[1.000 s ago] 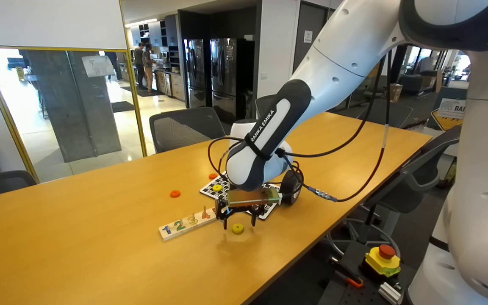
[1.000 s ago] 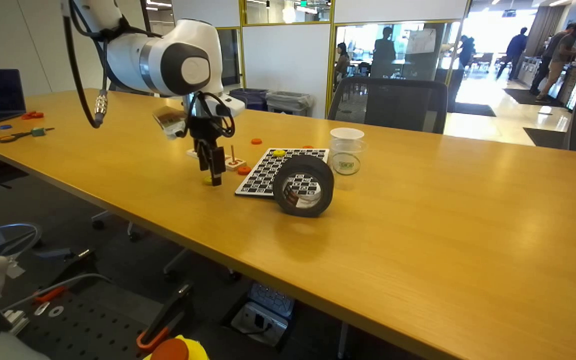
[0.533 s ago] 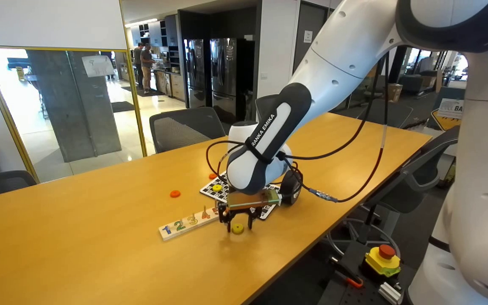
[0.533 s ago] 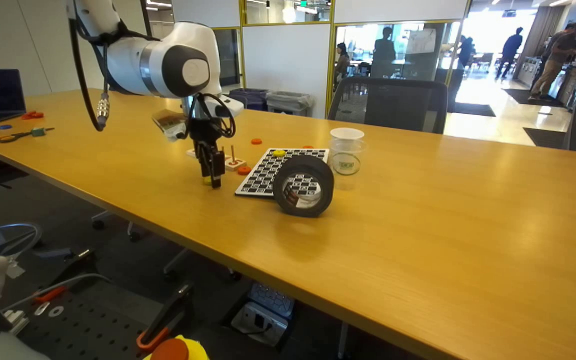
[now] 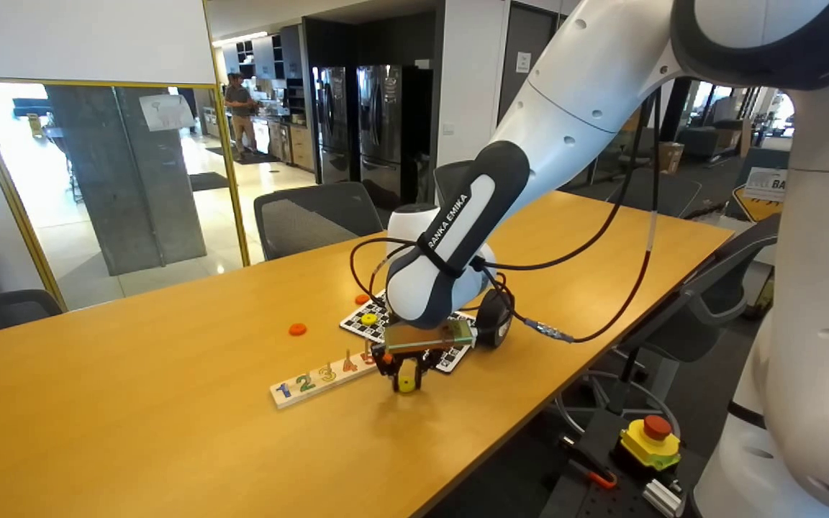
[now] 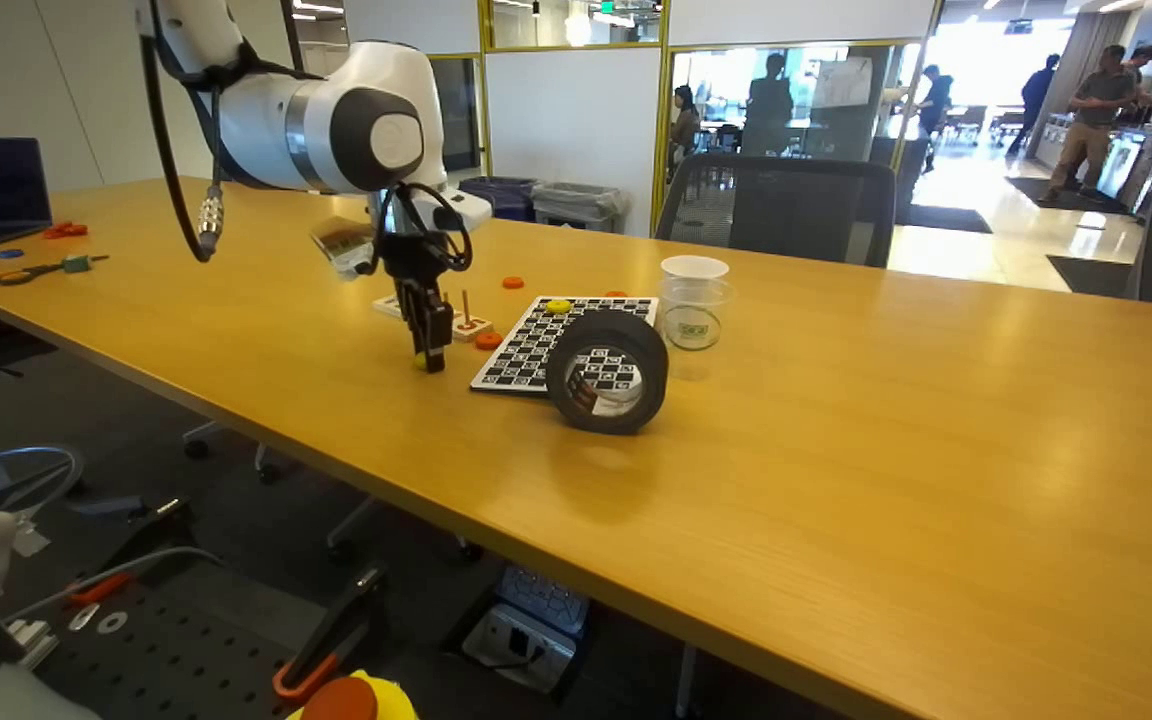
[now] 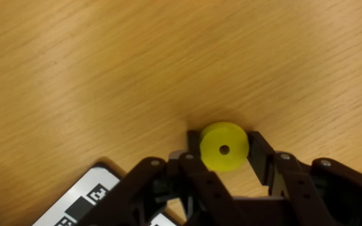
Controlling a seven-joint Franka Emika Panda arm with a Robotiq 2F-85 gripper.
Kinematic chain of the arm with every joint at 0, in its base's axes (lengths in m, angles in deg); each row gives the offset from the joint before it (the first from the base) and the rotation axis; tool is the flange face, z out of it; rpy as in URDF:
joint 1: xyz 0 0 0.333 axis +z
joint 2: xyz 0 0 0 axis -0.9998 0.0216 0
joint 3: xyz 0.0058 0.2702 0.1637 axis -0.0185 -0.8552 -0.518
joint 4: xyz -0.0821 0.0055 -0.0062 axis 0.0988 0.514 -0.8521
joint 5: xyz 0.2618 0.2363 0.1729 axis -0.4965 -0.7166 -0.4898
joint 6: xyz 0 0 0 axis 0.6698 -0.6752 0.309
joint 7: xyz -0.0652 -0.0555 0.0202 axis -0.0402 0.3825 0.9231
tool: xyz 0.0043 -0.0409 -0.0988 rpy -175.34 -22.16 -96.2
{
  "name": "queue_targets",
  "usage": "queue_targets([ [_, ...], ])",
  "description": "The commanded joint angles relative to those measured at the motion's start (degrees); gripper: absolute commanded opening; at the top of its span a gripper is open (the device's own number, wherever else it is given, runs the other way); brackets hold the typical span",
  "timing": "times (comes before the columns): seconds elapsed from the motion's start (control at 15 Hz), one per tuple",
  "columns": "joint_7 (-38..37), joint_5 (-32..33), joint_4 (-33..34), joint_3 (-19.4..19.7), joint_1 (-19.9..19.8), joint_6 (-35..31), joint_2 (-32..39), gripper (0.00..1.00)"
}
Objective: Put the yellow circles into the white cup and the orange circles into the transparent cup.
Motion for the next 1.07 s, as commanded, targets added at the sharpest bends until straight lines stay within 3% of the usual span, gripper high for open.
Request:
queue_targets([
  [0.0, -7.71, 4.48, 1.88, 3.57, 1.92, -1.45, -1.89, 0.20],
  [0.33, -24.16, 13.96, 11.25, 7.79, 2.21, 1.47, -2.00, 0.20],
  [0.73, -41.69, 23.03, 24.88, 12.51, 0.48, 4.57, 4.67, 0.20],
  [1.0, -52.37, 27.19, 30.33, 16.91, 0.52, 6.71, 9.03, 0.20],
])
